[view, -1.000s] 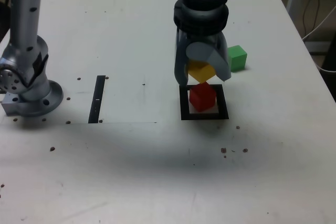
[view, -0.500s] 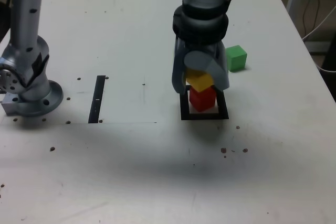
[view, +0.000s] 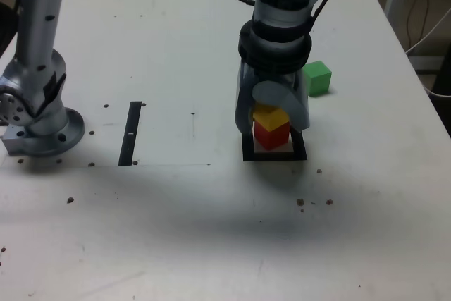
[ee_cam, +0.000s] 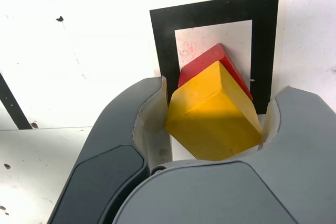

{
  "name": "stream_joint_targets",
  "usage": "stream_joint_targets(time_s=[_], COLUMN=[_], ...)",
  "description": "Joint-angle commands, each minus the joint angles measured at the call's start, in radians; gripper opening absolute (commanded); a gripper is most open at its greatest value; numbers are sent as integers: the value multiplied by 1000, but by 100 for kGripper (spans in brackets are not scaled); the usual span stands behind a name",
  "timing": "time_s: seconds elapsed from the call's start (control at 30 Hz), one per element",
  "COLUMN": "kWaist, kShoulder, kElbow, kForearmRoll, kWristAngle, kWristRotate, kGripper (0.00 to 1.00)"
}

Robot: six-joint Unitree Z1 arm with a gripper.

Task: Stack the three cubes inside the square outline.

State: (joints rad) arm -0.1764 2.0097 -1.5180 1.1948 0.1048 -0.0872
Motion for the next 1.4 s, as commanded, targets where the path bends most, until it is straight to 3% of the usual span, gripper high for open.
stream_joint_targets(time_s=[0.0,0.13,0.3,0.4,0.9,1.13,1.37], kWaist=[-2,-2,-2,-2,-2,10,80], kShoulder=[5,6,6,5,2,-67,-123], kElbow=[-2,-2,-6,-3,10,-5,-42], kForearmRoll=[-1,-1,-7,-11,-3,82,114], kWristAngle=[2,3,3,6,10,36,18], kWristRotate=[-2,-1,10,14,14,19,128], kGripper=[37,47,83,96,99,99,99])
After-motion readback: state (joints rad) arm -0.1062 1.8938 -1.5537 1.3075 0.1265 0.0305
